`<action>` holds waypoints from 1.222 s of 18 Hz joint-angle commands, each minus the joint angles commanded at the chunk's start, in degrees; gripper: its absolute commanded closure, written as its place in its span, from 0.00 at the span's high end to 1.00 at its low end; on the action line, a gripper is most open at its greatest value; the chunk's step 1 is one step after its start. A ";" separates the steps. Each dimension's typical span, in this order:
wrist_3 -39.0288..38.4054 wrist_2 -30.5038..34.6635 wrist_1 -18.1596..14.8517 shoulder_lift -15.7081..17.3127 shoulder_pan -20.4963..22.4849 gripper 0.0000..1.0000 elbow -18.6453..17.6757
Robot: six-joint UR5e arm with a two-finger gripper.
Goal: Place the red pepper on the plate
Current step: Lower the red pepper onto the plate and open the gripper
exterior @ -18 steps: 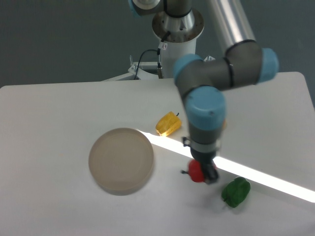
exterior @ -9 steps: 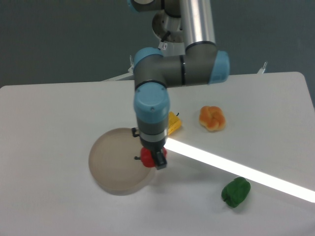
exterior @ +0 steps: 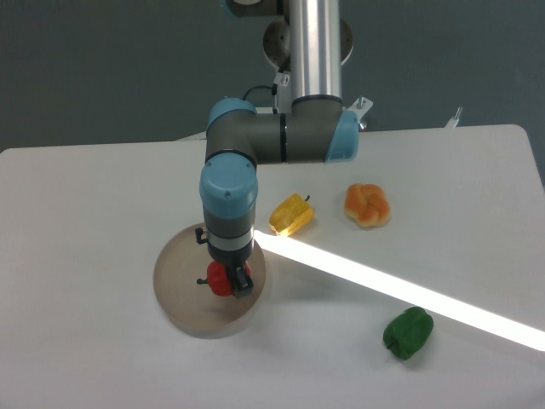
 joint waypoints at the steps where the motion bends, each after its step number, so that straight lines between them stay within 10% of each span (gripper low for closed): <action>1: -1.14 -0.97 0.09 -0.26 0.00 0.48 0.00; 22: -0.01 -8.27 6.23 -1.41 0.61 0.48 -3.42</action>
